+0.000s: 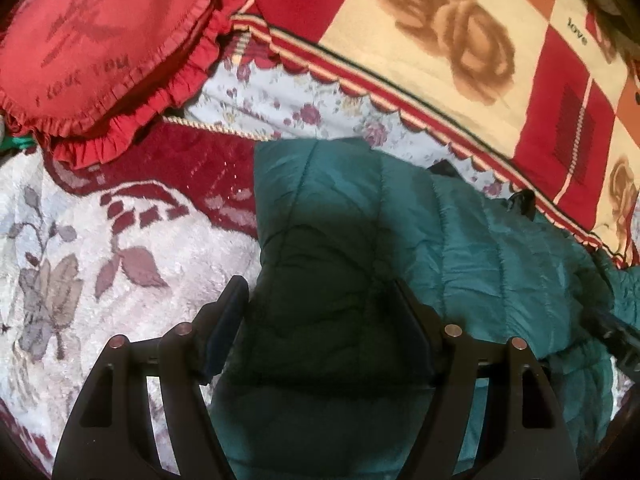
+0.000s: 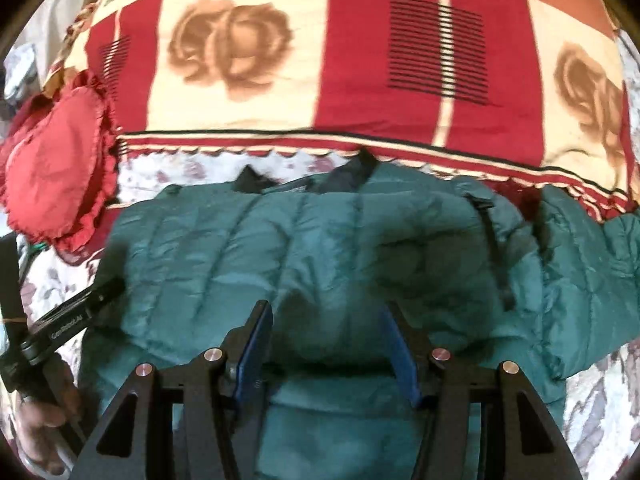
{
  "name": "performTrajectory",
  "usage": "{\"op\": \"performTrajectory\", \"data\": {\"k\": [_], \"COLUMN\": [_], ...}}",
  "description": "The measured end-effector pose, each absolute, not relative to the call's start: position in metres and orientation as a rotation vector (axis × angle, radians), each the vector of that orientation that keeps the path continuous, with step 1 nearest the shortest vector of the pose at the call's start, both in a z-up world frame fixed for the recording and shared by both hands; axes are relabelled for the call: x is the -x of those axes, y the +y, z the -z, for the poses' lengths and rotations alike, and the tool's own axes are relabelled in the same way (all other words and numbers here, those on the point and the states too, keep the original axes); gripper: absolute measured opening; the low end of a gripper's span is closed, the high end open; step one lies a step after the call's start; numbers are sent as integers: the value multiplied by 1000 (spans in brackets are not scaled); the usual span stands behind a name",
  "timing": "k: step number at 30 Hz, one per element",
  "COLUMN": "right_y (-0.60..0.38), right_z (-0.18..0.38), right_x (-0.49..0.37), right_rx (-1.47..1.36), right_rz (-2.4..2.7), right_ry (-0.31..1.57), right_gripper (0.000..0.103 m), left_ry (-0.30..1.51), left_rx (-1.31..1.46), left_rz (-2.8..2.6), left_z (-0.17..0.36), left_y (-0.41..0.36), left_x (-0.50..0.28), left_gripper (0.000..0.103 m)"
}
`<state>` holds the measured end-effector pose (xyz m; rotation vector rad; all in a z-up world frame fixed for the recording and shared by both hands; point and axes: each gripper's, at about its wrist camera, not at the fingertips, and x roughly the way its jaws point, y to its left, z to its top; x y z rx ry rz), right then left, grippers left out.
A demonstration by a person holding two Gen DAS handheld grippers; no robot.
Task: Fold large clothes
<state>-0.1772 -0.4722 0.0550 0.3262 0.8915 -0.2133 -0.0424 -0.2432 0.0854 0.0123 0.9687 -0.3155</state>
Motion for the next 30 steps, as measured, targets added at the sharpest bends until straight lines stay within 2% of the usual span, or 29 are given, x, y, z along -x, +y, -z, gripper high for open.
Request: {"op": "performTrajectory", "data": {"k": [8,17,30], "right_y": [-464,-466,-464], "right_z": [-24,-15,-20], "right_x": [168,166,191], "right_rx": [-300,-282,-331], "right_rz": [235,269,286], "right_ry": [929,956,943], "right_gripper": [54,76,79], "left_ry": [932,919,927], "left_rx": [-52,-119,-103], "left_rz": [352,339,364], "left_z": [-92,-76,-83], "left_y": [-262,-272,-262], "left_x": [57,63,79], "left_gripper": [72,73,73]}}
